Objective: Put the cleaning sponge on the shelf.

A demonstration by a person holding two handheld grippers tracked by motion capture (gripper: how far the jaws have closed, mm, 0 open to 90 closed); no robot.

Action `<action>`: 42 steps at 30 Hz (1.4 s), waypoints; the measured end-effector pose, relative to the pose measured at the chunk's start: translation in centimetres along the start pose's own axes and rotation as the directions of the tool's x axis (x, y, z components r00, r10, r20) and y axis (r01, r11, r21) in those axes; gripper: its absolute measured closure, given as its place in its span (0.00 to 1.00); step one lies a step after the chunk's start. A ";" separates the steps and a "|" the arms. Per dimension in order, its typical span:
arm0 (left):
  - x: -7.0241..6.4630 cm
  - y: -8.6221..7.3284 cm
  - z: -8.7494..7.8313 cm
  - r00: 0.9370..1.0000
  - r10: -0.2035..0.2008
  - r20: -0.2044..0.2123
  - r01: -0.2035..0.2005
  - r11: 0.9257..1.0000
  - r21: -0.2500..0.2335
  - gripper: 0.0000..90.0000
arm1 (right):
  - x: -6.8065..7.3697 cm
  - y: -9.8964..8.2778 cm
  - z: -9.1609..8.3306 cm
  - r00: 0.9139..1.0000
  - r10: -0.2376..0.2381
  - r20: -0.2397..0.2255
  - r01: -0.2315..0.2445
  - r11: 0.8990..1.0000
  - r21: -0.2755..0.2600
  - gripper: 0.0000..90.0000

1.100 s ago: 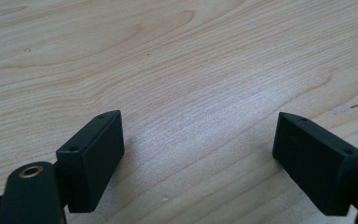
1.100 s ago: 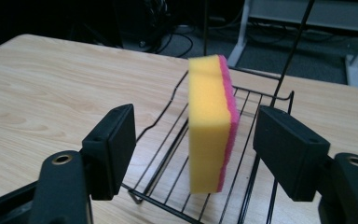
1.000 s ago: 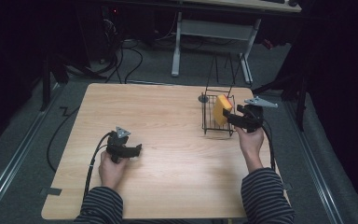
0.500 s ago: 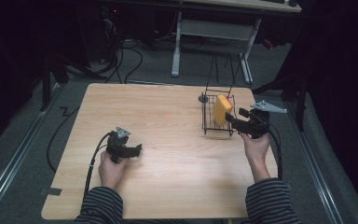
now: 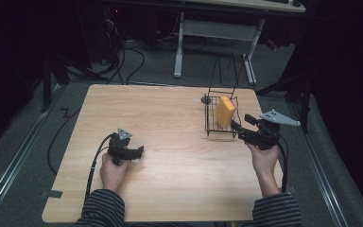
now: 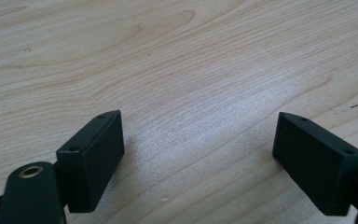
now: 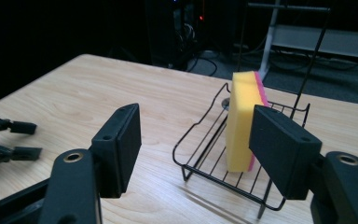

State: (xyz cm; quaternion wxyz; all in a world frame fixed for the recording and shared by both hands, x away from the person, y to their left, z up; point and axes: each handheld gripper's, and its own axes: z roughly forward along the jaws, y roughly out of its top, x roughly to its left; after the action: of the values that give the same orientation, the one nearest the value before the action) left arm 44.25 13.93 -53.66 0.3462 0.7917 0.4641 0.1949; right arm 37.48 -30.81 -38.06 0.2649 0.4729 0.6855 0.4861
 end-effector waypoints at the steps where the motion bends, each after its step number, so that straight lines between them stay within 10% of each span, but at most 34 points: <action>1: 0.0 0.0 0.0 1.000 0.000 0.000 0.000 1.000 0.000 0.19 | 0.0 -0.1 -0.2 1.000 0.005 0.000 -0.005 1.000 0.000 0.39; 42: 0.0 0.0 0.0 1.000 0.001 -0.003 -0.001 1.000 0.000 0.19 | 2.3 -5.1 -2.2 0.996 0.044 -0.080 -0.046 0.998 -0.031 0.40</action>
State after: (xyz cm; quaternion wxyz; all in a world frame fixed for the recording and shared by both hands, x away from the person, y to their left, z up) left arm 44.24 13.89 -53.66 0.3456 0.7915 0.4642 0.1963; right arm 32.68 -30.03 -41.62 0.2340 0.4642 0.6766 0.5215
